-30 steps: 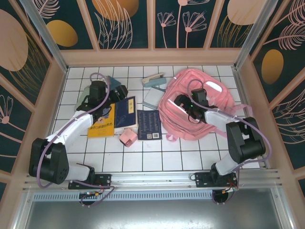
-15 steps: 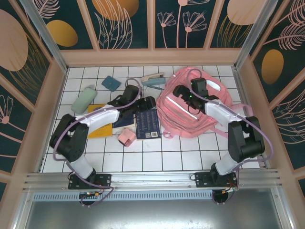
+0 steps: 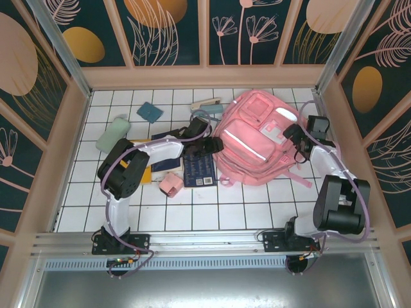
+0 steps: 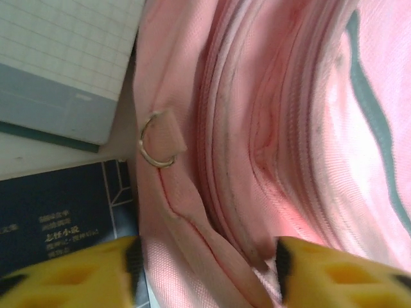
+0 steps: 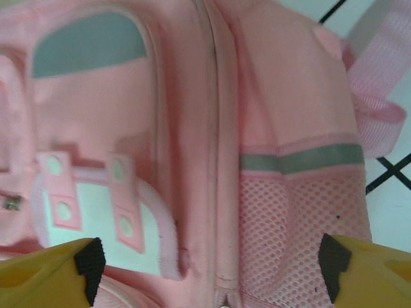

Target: Pack the student bag

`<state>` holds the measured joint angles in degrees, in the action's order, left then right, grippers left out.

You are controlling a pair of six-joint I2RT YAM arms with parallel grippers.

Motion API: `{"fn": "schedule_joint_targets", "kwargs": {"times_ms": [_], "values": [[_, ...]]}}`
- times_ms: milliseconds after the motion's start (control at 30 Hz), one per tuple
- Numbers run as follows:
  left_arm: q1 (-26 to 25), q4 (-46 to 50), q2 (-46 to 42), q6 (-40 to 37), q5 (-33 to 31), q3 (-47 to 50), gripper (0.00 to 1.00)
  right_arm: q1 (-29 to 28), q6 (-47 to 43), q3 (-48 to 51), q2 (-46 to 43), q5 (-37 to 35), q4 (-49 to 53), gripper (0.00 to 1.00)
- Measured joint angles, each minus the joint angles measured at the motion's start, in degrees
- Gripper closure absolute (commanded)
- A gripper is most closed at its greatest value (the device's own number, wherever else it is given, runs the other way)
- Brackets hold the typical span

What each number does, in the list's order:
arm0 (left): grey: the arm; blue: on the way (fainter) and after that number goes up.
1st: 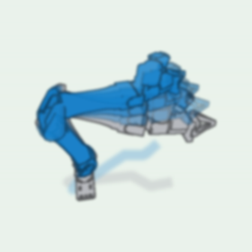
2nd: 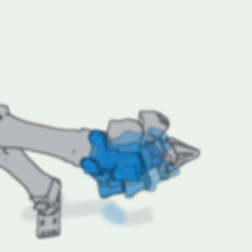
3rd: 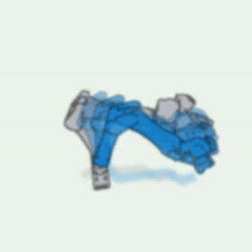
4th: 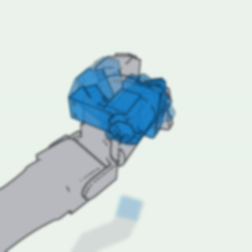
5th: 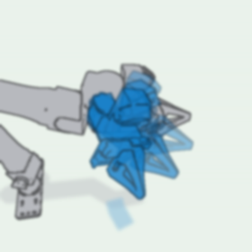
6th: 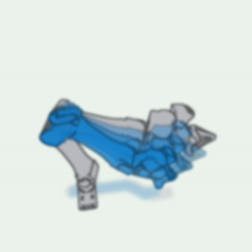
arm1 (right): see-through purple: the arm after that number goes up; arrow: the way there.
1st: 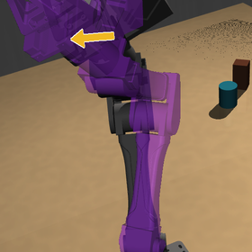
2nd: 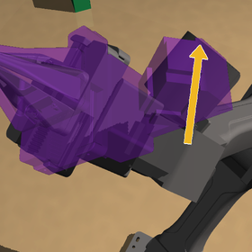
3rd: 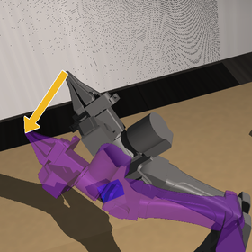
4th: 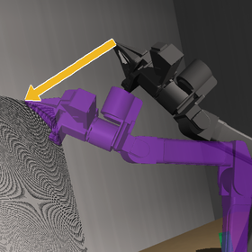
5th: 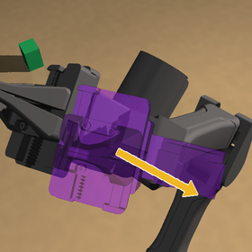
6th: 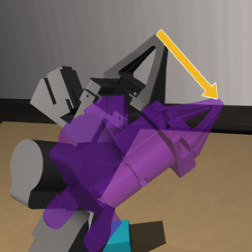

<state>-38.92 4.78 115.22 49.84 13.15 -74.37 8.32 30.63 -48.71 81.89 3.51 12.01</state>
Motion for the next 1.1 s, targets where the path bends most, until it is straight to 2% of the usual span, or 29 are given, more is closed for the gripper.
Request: {"fn": "schedule_joint_targets", "kwargs": {"times_ms": [33, 100, 133, 167, 267, 367, 600, 800, 900, 1100], "values": [[-0.13, 0.2, 0.37, -0.24, -0.09, -0.42, 0.67, -0.04, 0.09, 0.55, 0.66, 0.2, 0.0, 0.15], [-0.42, 1.27, 0.57, -0.28, -0.28, -1.62, 0.89, -0.02, 0.2, 1.95, 1.57, 0.7, -0.2, 0.22], [-0.48, 2.23, 0.57, -0.5, -0.66, -2.34, 0.97, 0.15, 0.35, 3.08, 1.88, 1.11, -0.44, 0.25], [-0.48, 3.43, 0.57, -0.52, -1.46, -3.15, 1.0, 0.31, 0.61, 4.31, 1.97, 1.55, -0.72, 0.27], [-0.46, 6.25, 0.52, -2.03, -3.63, -5.38, 1.0, 0.7, 1.18, 7.26, 1.86, 3.19, -2.12, 0.37], [-0.55, 10.84, 0.5, -3.91, -6.43, -9.22, 1.0, 0.7, 1.53, 8.98, 0.7, 5.49, -4.15, 0.44], [0.07, 22.25, 3.85, -11.56, -13.38, -28.33, 1.0, -0.63, 1.66, 10.93, -0.72, 11.72, -6.08, 0.42], [4.2, 25.4, 13.05, -17.64, -13.38, -42.53, 1.0, -6.49, 2.14, 10.93, -1.16, 14.4, -6.12, 0.43], [6.78, 26.12, 17.94, -20.26, -13.2, -47.19, 0.83, -10.03, 3.56, 10.95, -1.42, 16.13, -6.27, 0.46], [10.19, 25.79, 20.92, -23.37, -13.84, -49.96, 0.59, -13.49, 7.5, 12.22, -3.98, 17.31, -7.02, 0.36]]}}
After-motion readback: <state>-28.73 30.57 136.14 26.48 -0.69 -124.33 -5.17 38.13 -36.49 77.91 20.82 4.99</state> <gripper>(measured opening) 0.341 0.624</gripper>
